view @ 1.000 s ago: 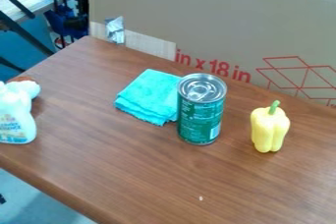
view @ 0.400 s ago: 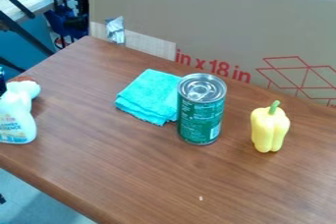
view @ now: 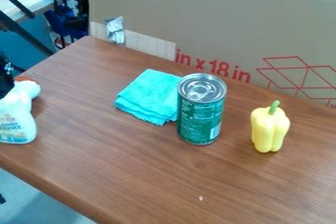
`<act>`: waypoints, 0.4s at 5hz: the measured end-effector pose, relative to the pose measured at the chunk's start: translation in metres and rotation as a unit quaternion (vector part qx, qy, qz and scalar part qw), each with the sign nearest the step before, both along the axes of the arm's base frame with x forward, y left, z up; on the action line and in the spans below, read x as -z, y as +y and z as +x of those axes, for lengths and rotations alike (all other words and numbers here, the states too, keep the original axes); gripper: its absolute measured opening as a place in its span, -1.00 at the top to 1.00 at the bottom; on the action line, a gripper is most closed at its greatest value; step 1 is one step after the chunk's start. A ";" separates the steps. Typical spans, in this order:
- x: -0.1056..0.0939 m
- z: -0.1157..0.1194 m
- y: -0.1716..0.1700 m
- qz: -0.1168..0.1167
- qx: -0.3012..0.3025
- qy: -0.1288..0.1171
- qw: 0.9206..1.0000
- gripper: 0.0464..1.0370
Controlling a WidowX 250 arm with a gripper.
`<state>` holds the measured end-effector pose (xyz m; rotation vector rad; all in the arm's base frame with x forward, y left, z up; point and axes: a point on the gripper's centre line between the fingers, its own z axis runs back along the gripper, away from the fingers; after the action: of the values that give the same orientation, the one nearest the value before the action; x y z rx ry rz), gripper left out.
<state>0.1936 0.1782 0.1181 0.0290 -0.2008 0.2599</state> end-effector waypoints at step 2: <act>0.016 0.011 0.008 -0.001 -0.005 0.020 1.000 -0.92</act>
<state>0.2047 0.1862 0.1019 0.0338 -0.1610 0.2686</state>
